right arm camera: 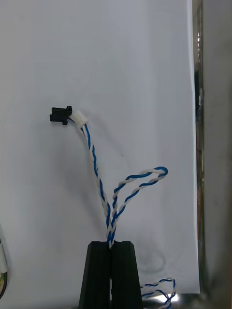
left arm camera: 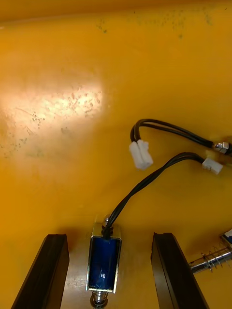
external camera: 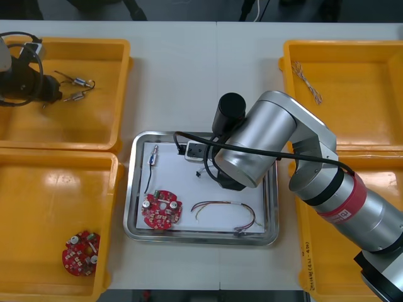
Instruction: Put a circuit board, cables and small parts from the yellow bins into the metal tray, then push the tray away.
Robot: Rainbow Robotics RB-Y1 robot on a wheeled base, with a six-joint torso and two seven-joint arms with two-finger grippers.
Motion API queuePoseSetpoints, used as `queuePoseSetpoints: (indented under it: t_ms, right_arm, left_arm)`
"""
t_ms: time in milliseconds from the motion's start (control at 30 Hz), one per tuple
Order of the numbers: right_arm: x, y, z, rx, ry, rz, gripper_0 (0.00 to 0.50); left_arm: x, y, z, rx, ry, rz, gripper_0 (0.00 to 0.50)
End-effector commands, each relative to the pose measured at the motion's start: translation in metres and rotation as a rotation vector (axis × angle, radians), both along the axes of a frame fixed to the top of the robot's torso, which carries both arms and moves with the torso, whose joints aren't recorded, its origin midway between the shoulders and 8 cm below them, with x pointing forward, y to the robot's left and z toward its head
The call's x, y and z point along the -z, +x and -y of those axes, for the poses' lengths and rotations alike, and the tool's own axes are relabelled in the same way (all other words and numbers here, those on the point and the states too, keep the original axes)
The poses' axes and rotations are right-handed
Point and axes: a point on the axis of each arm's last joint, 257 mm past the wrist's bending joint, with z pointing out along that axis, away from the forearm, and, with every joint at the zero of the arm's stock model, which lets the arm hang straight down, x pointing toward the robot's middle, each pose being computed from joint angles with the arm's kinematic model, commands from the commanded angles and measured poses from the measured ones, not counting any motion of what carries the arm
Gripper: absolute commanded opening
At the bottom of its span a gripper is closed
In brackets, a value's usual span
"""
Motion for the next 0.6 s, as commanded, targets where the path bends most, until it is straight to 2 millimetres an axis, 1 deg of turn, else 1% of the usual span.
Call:
queuePoseSetpoints:
  t_ms: [33, 133, 167, 200, 233, 267, 300, 333, 367, 567, 600]
  right_arm:
    - [0.002, -0.005, -0.012, -0.030, 0.009, 0.001, 0.000]
    - [0.003, -0.005, -0.011, -0.024, 0.008, 0.000, 0.000]
    - [0.005, -0.006, -0.007, -0.011, 0.006, -0.005, 0.003]
    - [0.006, -0.006, -0.006, -0.009, 0.005, -0.007, 0.028]
    - [0.007, -0.006, -0.004, -0.001, 0.004, -0.008, 0.176]
    - [0.008, -0.006, -0.003, 0.002, 0.003, -0.009, 0.389]
    - [0.008, -0.006, -0.002, 0.009, 0.003, -0.010, 0.500]
    - [0.008, -0.006, -0.002, 0.009, 0.003, -0.010, 0.500]
    - [0.008, -0.007, -0.002, 0.014, 0.003, -0.012, 0.500]
    - [0.008, -0.006, -0.001, 0.034, 0.012, -0.011, 0.500]
    - [0.005, -0.005, -0.002, 0.034, 0.015, -0.004, 0.500]
  left_arm:
    - [0.010, -0.001, 0.006, 0.119, 0.099, -0.013, 0.500]
    - [0.012, -0.003, 0.004, 0.117, 0.103, -0.016, 0.500]
    - [0.016, -0.004, 0.002, 0.116, 0.105, -0.022, 0.500]
    - [0.015, -0.004, 0.002, 0.117, 0.106, -0.022, 0.500]
    - [0.016, -0.004, 0.003, 0.119, 0.108, -0.022, 0.500]
    - [0.017, -0.005, 0.002, 0.119, 0.109, -0.024, 0.434]
    - [0.017, -0.005, 0.002, 0.120, 0.109, -0.023, 0.090]
    - [0.017, -0.005, 0.002, 0.120, 0.109, -0.023, 0.090]
    - [0.017, -0.005, 0.002, 0.121, 0.110, -0.023, 0.000]
    - [0.016, -0.005, 0.000, 0.125, 0.116, -0.025, 0.000]
    - [0.017, -0.007, -0.001, 0.124, 0.116, -0.031, 0.000]
